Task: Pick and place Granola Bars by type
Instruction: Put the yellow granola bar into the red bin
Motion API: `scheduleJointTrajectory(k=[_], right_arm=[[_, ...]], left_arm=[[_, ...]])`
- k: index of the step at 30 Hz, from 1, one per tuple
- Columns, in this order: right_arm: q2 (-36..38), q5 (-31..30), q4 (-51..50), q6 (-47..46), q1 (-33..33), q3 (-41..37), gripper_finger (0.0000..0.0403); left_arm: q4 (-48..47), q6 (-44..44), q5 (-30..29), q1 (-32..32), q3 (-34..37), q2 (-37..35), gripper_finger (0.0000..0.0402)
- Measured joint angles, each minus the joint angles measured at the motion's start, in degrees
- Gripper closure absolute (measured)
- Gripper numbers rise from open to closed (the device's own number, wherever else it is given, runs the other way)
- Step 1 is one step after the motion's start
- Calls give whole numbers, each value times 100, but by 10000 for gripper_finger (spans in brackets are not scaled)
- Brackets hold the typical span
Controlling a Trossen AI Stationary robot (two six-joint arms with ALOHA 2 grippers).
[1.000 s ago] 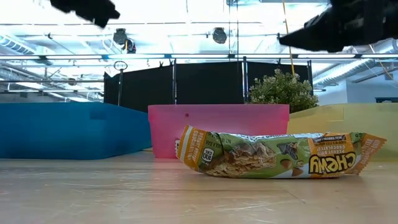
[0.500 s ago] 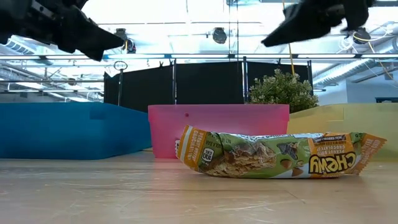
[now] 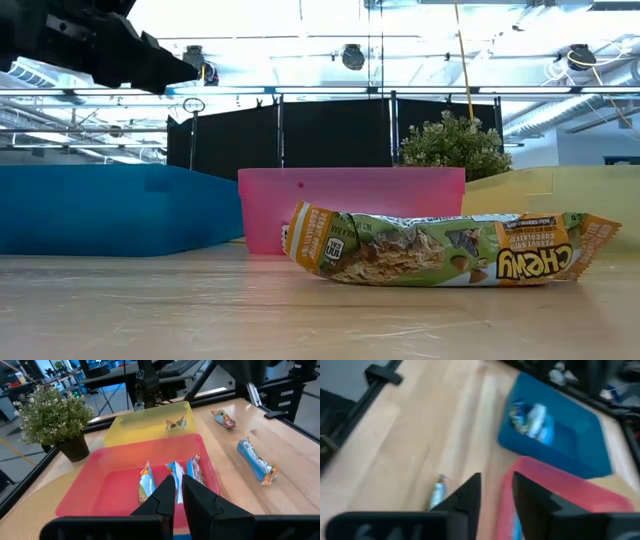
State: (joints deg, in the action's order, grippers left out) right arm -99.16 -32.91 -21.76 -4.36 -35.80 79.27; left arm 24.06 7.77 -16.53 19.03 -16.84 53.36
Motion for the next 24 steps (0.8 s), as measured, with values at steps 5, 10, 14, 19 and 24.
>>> scheduleJointTrajectory(k=[5, 10, 14, 19, 24], right_arm=[[-657, 193, -122, -584, -207, 135, 239], [-1120, 212, -247, -1543, -327, 135, 206], [-1265, 267, -267, -2043, -374, 135, 200], [-1450, 399, -285, -2372, -371, 135, 207], [-1606, 573, -333, -2414, -335, 40, 226]], left_arm=[[6, 306, -1, 0, 0, 0, 371], [19, 395, 0, 0, -2, 0, 369], [67, 397, -1, 0, -2, 0, 374], [201, 400, -1, 0, -2, 0, 387], [226, 401, 0, 0, -4, 0, 397]])
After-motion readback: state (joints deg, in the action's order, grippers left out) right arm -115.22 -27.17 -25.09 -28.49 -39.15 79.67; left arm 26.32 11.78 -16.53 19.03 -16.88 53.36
